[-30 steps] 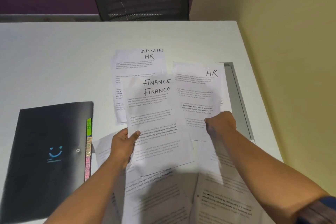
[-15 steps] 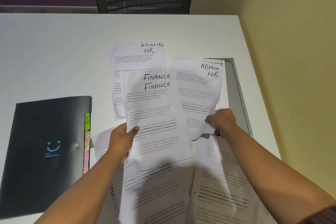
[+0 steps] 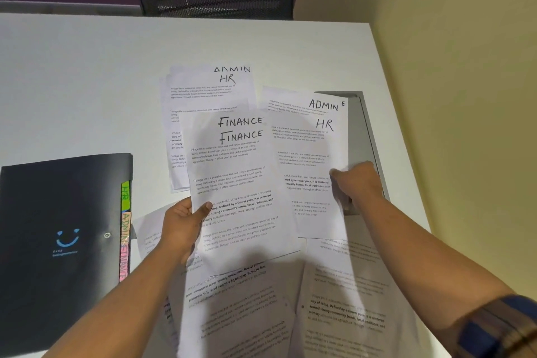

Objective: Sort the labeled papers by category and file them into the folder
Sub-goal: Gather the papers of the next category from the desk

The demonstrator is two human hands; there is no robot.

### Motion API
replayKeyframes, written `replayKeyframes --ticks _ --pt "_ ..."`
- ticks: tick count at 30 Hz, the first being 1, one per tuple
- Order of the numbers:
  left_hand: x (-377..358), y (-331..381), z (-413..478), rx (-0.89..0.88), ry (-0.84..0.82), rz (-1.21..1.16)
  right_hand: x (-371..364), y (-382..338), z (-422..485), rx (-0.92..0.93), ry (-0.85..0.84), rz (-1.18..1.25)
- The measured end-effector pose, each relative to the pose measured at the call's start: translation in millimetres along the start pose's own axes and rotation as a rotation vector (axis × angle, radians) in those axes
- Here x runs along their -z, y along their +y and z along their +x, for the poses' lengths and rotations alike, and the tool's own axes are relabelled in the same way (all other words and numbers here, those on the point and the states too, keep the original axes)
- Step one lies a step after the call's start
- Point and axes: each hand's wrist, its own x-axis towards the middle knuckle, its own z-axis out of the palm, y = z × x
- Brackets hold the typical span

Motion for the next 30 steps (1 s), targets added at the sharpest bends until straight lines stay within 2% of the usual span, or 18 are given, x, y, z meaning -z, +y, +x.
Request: replayKeyframes --ticks 3,8,11,14,17,24,30 --pt "-2 0 -1 -0.002 0.003 -0.016 0 -5 1 -0.025 -0.083 0.06" --pt "-5 3 -4 0.001 0.009 -0.028 11 -4 8 -0.059 -0.091 0.321" --pt "-8 7 -8 0.01 0.003 -0.041 23 -5 9 -0.058 -0.123 0.395" --pt "-6 8 -8 0.007 0.006 -0.028 34 -4 10 -0.046 -0.134 0.373" --pt "-6 8 -8 0.012 0.001 -0.01 41 -1 15 0.004 -0.032 0.351" --pt "-2 9 -7 0.026 -0.027 0.026 67 2 17 0.18 0.142 0.072" --pt "-1 10 -6 0.042 -0.025 0.049 90 -3 5 0.219 0.263 0.054"
